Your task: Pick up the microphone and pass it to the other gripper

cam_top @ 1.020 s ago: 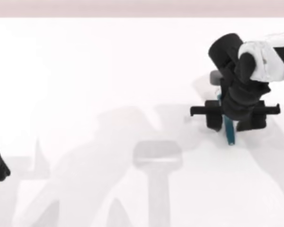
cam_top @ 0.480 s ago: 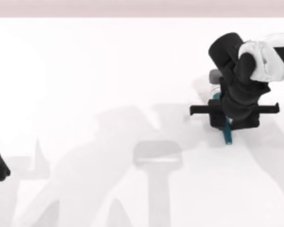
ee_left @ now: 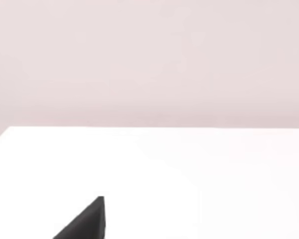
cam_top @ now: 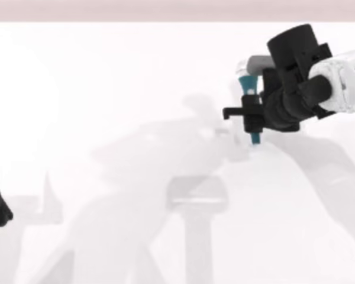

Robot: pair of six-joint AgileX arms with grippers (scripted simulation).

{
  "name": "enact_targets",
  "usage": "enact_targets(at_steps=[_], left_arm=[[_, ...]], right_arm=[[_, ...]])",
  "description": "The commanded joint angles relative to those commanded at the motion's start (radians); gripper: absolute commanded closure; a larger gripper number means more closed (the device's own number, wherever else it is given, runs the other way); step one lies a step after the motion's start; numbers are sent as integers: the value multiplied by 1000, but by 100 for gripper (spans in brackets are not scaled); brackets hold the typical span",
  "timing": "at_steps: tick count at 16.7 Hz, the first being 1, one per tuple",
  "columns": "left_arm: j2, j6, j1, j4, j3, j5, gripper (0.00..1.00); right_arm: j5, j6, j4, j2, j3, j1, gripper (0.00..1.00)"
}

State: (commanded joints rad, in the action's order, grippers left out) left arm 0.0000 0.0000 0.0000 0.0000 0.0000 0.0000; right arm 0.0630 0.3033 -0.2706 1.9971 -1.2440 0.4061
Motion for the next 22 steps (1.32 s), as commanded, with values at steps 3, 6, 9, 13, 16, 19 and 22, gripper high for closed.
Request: enact_targets(at_steps=[3,6,9,13,16,19,22], left_arm=[[0,0,0,0,0,0,0],[0,0,0,0,0,0,0],[0,0,0,0,0,0,0],[0,0,0,0,0,0,0],[0,0,0,0,0,0,0],[0,0,0,0,0,0,0],[0,0,0,0,0,0,0]], right_arm=[[74,-66,260,-52,79,-1,100],[151,-135,541,-112,163,-2,100],[221,-201,793,-183,237,-4,100],[289,-268,1008,-267,303,-7,100],[306,-286,1056,-292,318,-8,100],[306,-286,1056,-292,318,-8,100],[291,-284,1070,-294,326,10,100]])
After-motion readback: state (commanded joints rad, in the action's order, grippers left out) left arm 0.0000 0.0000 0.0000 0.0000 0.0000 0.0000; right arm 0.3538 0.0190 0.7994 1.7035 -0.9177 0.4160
